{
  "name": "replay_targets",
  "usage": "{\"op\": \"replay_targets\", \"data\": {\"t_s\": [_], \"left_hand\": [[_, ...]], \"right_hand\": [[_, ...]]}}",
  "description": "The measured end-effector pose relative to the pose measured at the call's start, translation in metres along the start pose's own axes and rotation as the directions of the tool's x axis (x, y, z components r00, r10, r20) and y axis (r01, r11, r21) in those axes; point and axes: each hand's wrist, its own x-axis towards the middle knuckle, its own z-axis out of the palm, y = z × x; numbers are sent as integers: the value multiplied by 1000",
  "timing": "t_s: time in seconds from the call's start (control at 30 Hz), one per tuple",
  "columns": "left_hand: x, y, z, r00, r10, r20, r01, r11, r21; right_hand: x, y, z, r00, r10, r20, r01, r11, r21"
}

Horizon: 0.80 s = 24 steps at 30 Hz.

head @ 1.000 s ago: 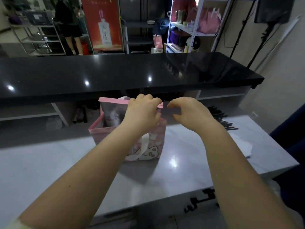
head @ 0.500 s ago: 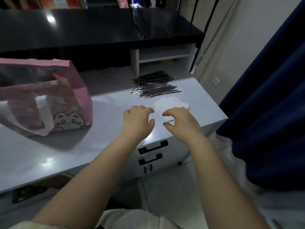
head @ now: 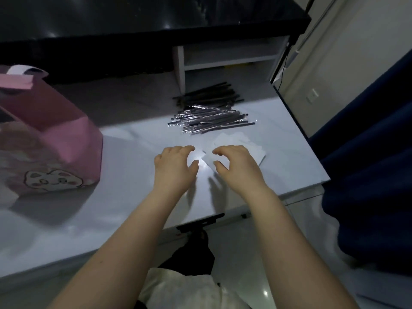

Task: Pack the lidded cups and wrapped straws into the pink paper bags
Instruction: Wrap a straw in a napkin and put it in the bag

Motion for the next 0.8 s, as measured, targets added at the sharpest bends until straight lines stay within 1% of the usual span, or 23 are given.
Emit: {"op": "replay_targets", "data": {"t_s": [0.1, 0.17, 0.27, 0.4, 0.47, 0.53, 0.6, 0.7, 0.8], "left_hand": [[40, 0, 13, 999, -36, 28, 37, 998, -45], [66, 0, 16, 999, -35, -3, 35, 997, -62], [102, 3, 16, 996, -69, -58, 65, 995, -71], [127, 11, 20, 998, -53, -26, 51, 997, -61], [131, 15, 22, 999, -39, -27, 37, 997, -63], [133, 19, 25, 998, -47, -47, 44, 997, -65], [136, 22, 28, 993, -80, -86, 75, 995, -61], [138, 26, 26, 971, -186, -149, 177, 982, -71], [137, 32, 23, 954, -245, -173, 240, 969, -50]], "right_hand": [[43, 12, -2, 999, 32, 21, -31, 999, -19], [69, 20, -3, 999, 42, 14, -41, 999, -34], [98, 27, -2, 999, 33, 10, -33, 999, -8], [125, 38, 3, 998, -13, 63, 13, 1000, -5], [139, 45, 4, 997, -51, 51, 52, 999, -14], [159, 53, 6, 996, -80, 31, 82, 994, -68], [179, 59, 9, 995, -99, 16, 100, 984, -146], [208, 64, 10, 988, -157, 4, 155, 970, -187], [234, 73, 7, 972, -201, 121, 226, 940, -256]]}}
